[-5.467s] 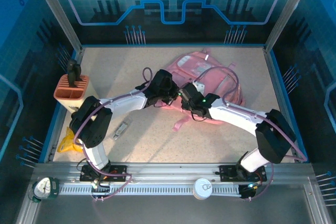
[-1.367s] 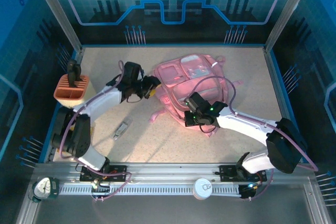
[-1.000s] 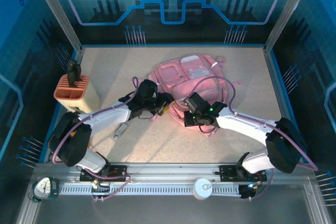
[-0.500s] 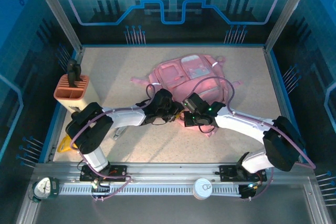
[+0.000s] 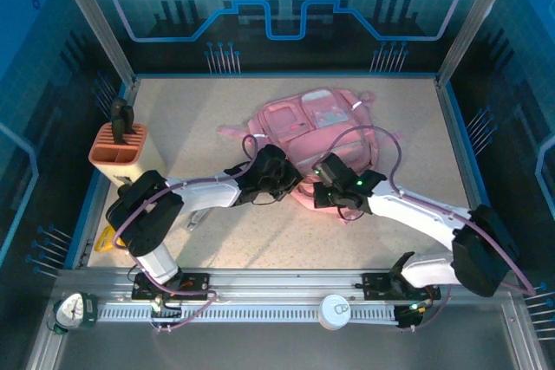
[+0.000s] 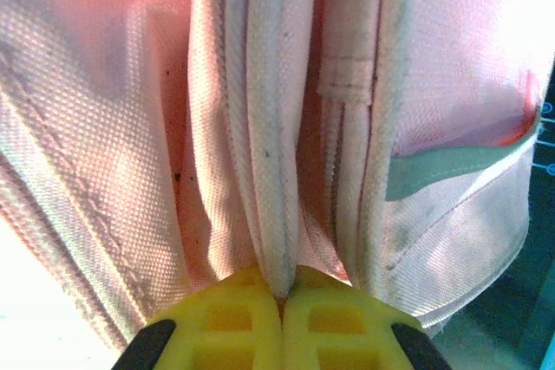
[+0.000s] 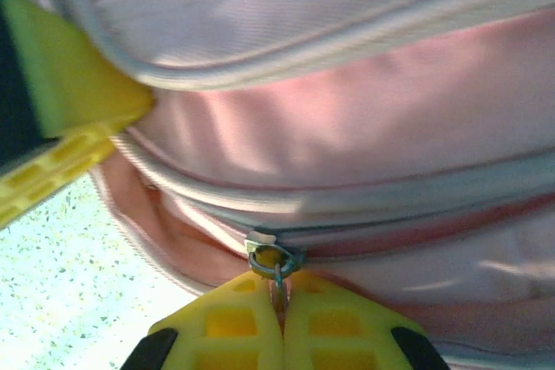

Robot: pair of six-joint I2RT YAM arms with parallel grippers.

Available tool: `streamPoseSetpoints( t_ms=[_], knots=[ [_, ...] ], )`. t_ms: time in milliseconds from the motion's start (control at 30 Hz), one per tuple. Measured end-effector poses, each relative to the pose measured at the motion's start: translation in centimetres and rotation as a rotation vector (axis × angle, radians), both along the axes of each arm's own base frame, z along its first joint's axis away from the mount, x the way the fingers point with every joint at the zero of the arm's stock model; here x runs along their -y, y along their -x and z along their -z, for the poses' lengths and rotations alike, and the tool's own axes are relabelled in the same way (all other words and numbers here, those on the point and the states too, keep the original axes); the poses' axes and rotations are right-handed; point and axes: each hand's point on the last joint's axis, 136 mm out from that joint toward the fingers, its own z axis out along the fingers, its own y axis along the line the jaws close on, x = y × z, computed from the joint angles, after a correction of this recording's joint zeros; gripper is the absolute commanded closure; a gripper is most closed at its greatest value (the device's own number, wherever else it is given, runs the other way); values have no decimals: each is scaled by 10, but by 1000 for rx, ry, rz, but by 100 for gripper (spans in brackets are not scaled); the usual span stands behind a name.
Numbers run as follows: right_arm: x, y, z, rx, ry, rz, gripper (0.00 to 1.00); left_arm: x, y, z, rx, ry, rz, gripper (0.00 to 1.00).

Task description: Pack the student bag

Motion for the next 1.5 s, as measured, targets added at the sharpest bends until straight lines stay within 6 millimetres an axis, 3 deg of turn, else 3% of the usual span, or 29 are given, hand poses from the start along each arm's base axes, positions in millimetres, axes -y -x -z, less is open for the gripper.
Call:
streamPoseSetpoints(
  t_ms=[267, 533, 767, 933, 1033, 1133, 1233, 1400, 1500],
  knots=[
    [37, -13, -13, 35, -18, 58, 100, -34, -12, -14, 37, -35, -8, 100],
    [32, -10, -16, 43, -25, -2, 100, -74, -30, -13, 23, -75, 15, 100],
    [2, 2, -13, 47, -28, -53, 100, -82, -60, -13, 13, -138, 39, 100],
    [-17, 6, -6, 17, -44, -77, 100, -93, -76, -19, 29, -134, 26, 68],
    [-18, 6, -5, 10, -48, -79, 100, -101, -79, -29, 46, -115, 2, 58],
    [-19, 6, -5, 9, -50, -75, 100, -100, -62, -43, 59, -85, -8, 53],
    [-19, 7, -3, 0, -51, -71, 100, -85, -35, -48, 42, -42, 3, 48],
    [-20, 8, 1, -12, -47, -67, 100, -47, 3, -31, -47, 24, 25, 47],
    [-21, 9, 1, -10, -45, -67, 100, -26, 14, -28, -76, 52, 17, 47]
  ],
)
